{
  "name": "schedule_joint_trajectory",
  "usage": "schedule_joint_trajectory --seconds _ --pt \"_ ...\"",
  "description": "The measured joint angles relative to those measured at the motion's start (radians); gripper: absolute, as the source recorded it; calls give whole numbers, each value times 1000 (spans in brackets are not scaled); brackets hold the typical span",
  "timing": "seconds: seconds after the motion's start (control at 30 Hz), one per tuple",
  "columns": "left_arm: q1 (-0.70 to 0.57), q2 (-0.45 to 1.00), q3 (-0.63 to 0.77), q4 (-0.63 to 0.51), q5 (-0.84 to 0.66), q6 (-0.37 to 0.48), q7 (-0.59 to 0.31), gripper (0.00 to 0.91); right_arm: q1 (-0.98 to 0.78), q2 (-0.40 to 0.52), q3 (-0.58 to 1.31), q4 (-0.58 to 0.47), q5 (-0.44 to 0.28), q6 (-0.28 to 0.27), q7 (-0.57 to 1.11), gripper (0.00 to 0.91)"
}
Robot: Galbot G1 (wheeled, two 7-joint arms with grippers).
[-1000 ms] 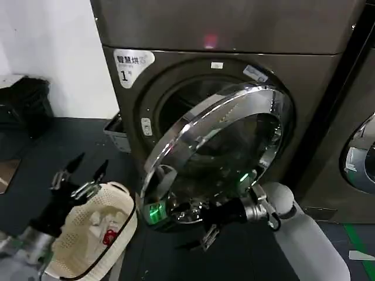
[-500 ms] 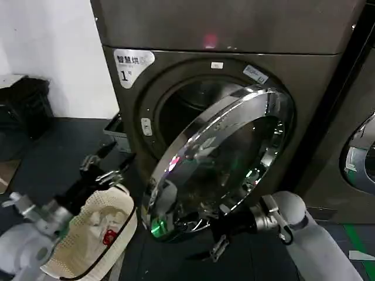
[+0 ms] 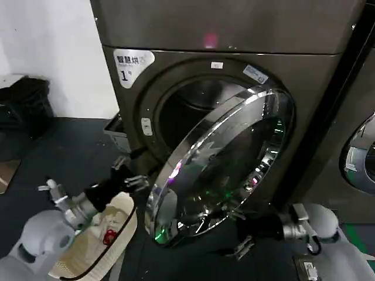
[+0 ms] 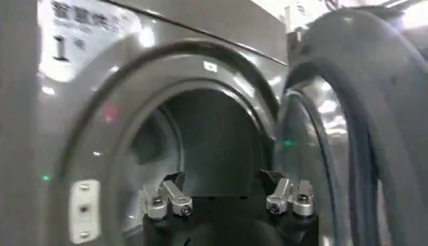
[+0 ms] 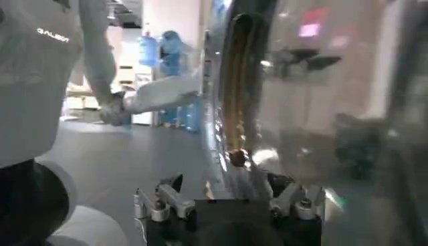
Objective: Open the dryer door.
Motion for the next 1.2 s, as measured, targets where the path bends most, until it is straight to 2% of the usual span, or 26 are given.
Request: schedule_joint_trajectory --seconds 0.3,0.53,0.63,0.87,0.93,1.07,1.2 --pt "-20 8 53 -23 0 11 17 907 -38 50 213 3 -47 -23 2 907" --pt "-29 4 102 -40 9 23 27 907 -80 107 387 26 -53 -20 43 907" --pt "-35 5 124 -46 9 24 30 907 -105 136 470 40 -76 -7 116 907" --pt "-55 24 189 -52 12 25 60 907 -161 188 622 107 -23 -4 347 907" --pt "-66 20 212 -50 19 23 49 907 -177 199 651 131 -7 -16 422 907" --pt "-95 8 272 -50 28 19 13 907 -206 218 709 184 72 -51 615 907" --pt "-132 -4 343 -49 53 19 -23 907 -228 228 761 217 81 -66 788 907"
